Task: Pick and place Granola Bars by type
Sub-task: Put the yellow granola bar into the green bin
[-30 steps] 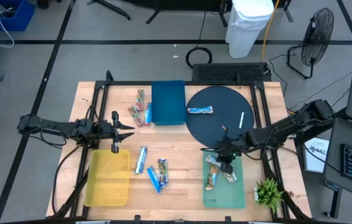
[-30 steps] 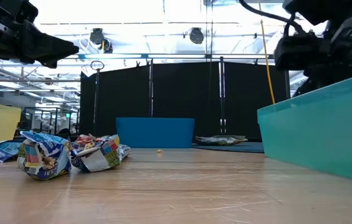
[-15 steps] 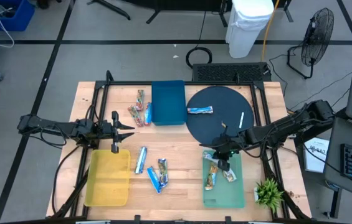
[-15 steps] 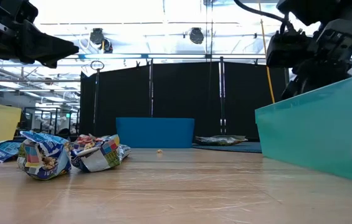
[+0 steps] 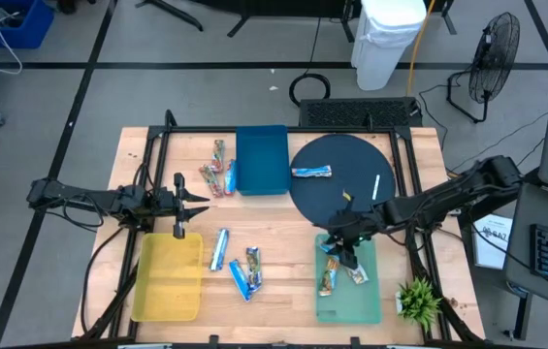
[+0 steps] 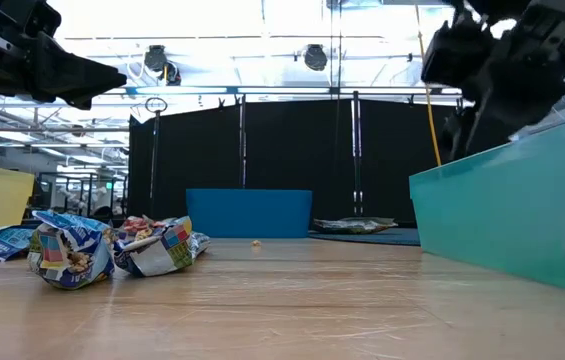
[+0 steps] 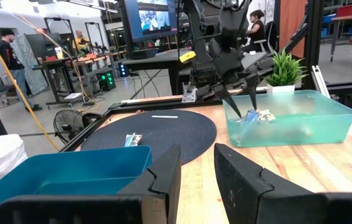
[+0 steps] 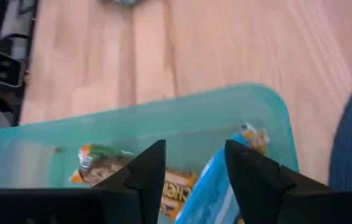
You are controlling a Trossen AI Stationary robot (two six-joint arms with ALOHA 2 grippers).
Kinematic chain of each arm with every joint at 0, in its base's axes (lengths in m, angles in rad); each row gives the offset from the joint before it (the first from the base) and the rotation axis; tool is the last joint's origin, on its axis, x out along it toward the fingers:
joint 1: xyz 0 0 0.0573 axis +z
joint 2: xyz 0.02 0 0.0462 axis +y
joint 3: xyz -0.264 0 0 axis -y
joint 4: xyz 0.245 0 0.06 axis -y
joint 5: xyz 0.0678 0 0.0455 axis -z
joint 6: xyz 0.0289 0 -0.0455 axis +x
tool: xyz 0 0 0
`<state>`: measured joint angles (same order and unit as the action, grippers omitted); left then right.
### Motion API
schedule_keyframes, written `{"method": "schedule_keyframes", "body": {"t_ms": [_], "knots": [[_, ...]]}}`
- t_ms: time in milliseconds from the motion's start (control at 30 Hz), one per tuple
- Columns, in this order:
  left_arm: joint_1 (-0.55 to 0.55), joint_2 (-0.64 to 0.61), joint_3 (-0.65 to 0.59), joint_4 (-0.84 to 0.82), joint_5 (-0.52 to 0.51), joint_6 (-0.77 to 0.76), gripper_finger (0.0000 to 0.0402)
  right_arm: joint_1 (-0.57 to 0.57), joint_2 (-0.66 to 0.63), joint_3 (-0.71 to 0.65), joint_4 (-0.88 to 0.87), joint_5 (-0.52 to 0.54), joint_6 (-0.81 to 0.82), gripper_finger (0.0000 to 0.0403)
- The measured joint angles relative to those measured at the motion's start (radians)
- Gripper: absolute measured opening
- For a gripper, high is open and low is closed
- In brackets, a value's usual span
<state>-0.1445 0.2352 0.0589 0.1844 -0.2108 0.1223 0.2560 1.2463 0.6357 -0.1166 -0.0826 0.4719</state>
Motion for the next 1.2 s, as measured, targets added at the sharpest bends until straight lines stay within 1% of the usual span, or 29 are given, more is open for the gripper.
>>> {"method": "schedule_keyframes", "body": {"t_ms": [100, 167, 233, 333, 433, 600, 767, 867, 967, 1100, 1200], "knots": [[0.0, 0.0, 0.0, 0.0, 0.0, 0.0, 0.0102, -0.019, -0.034, 0.0, 0.047, 0.001, -0.096, 0.0158], [0.0, 0.0, 0.0, 0.0, 0.0, 0.0, 0.0102, -0.04, -0.062, 0.0, 0.089, 0.01, -0.187, 0.0156], [0.0, 0.0, 0.0, 0.0, 0.0, 0.0, 0.0102, -0.065, -0.089, 0.0, 0.135, 0.049, -0.293, 0.0156], [0.0, 0.0, 0.0, 0.0, 0.0, 0.0, 0.0102, -0.118, -0.134, 0.0, 0.175, 0.146, -0.462, 0.0157], [0.0, 0.0, 0.0, 0.0, 0.0, 0.0, 0.0102, -0.203, -0.17, 0.0, 0.178, 0.239, -0.557, 0.0157], [0.0, 0.0, 0.0, 0.0, 0.0, 0.0, 0.0102, -0.428, -0.175, 0.0, 0.167, 0.255, -0.606, 0.0156], [0.0, 0.0, 0.0, 0.0, 0.0, 0.0, 0.0102, -0.659, -0.089, 0.04, 0.092, 0.149, -0.573, 0.0165], [0.0, 0.0, 0.0, 0.0, 0.0, 0.0, 0.0102, -0.74, -0.018, 0.078, 0.06, 0.112, -0.57, 0.0174], [0.0, 0.0, 0.0, 0.0, 0.0, 0.0, 0.0102, -0.767, 0.065, 0.13, 0.006, 0.108, -0.588, 0.0183], [0.0, 0.0, 0.0, 0.0, 0.0, 0.0, 0.0102, -0.764, 0.183, 0.216, -0.07, 0.107, -0.599, 0.0196], [0.0, 0.0, 0.0, 0.0, 0.0, 0.0, 0.0102, -0.759, 0.26, 0.251, -0.099, 0.107, -0.607, 0.0206]]}}
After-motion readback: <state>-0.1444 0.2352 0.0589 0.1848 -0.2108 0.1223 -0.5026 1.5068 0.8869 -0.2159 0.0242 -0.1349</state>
